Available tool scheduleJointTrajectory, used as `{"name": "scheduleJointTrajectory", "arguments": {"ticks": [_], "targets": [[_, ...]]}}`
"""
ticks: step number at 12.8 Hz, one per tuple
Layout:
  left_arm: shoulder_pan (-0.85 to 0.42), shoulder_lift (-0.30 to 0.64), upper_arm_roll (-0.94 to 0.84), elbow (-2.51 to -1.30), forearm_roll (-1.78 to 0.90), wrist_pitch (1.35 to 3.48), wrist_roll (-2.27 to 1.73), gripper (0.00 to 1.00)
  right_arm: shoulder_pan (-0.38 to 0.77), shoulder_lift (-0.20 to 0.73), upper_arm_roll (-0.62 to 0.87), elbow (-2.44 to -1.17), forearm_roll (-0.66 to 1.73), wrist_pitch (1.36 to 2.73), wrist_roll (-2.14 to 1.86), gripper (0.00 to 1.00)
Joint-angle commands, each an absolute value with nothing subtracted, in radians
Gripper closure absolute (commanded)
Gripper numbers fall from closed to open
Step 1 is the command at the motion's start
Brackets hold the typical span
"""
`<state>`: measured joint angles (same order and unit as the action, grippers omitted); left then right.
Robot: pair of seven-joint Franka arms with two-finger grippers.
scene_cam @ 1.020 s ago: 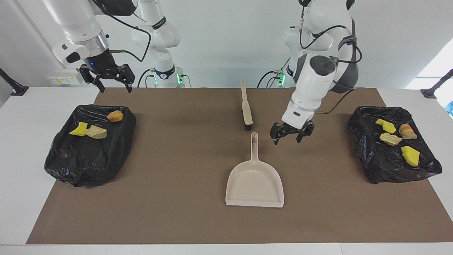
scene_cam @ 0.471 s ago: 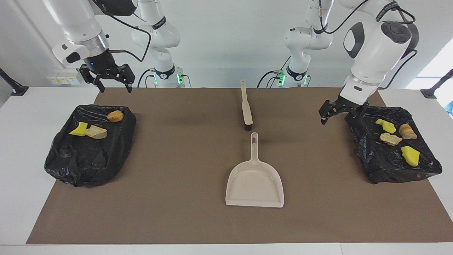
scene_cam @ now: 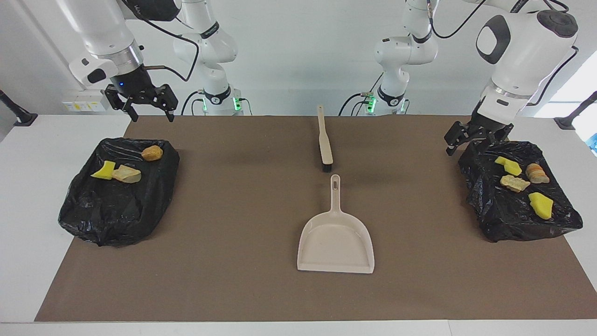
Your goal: Sweep and dump trash in bin
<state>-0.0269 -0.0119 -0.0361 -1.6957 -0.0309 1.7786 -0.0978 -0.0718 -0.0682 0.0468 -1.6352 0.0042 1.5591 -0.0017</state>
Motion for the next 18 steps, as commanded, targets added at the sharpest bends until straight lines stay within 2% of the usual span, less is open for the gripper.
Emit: {"name": "scheduleJointTrajectory", "arguments": {"ticks": [1,7,18], "targets": [[-0.014,-0.072,-0.044,-1.697,-0.043,1.724,-0.094,0.00,-0.075,-0.086,0.048,-1.654,0.021,1.557,0.012,0.00],[-0.021,-0.094,-0.051,-1.608,-0.043,1.586,-0.100,0.00,-0.075,-0.086,0.048,-1.654,0.021,1.557,0.012,0.00],[-0.017,-0.114,-0.051,-1.614,-0.046,1.566,-0.097,0.00,-0.075,-0.086,0.048,-1.654,0.021,1.552,0.011,0.00]]}}
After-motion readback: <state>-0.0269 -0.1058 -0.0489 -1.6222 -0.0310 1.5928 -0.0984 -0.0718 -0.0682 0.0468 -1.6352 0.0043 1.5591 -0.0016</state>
